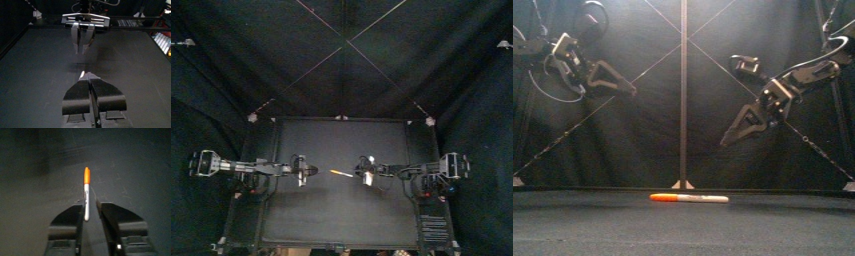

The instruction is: Uncap the pen

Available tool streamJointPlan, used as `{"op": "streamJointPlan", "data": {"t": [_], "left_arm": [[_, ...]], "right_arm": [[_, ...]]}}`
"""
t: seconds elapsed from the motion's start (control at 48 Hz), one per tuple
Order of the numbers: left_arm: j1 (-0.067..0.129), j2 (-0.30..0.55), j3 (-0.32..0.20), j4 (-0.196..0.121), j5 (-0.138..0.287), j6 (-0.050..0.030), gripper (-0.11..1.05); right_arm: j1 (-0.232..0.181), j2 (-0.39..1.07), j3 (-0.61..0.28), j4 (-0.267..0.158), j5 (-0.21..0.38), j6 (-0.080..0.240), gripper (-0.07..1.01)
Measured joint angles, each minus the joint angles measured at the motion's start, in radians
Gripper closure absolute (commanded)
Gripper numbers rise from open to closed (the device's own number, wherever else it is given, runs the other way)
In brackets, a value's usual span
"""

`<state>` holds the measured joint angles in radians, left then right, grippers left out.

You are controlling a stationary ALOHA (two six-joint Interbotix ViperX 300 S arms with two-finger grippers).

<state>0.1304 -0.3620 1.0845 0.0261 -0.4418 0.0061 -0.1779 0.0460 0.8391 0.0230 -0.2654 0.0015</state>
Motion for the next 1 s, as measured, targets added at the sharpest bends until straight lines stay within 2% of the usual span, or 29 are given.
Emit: {"op": "streamJointPlan", "data": {"t": [0.104,0.188,0.312,0.438,0.542,0.688,0.708,0.792,1.0], "left_arm": [[0.008,0.032,-0.005,0.0,0.002,0.0,0.06],[0.009,0.051,-0.006,0.0,0.0,0.0,-0.03],[0.009,0.064,-0.012,0.0,0.0,0.0,-0.04],[0.009,0.067,-0.02,-0.002,0.006,-0.0031,-0.04],[0.009,0.089,-0.041,0.0,0.049,-0.0015,-0.04],[0.009,0.15,-0.106,0.003,0.173,0.0015,-0.04],[0.009,0.158,-0.115,0.006,0.19,0.0,-0.04],[0.009,0.189,-0.147,0.015,0.242,0.0,-0.04],[0.008,0.259,-0.201,0.032,0.264,0.0015,-0.04]], "right_arm": [[0.002,0.074,-0.041,-0.012,0.035,0.005,0.14],[0.002,0.114,-0.069,-0.014,0.06,0.006,0.15],[0.002,0.141,-0.083,-0.014,0.095,0.006,0.19],[0.005,0.143,-0.086,-0.012,0.112,0.008,0.36],[0.008,0.14,-0.087,-0.017,0.12,0.0,0.46],[0.008,0.066,-0.097,-0.048,0.124,-0.002,0.46],[0.009,0.052,-0.098,-0.052,0.124,0.0,0.46],[0.018,0.011,-0.098,-0.072,0.126,0.006,0.46],[0.048,-0.014,-0.1,-0.08,0.124,0.005,0.46]]}}
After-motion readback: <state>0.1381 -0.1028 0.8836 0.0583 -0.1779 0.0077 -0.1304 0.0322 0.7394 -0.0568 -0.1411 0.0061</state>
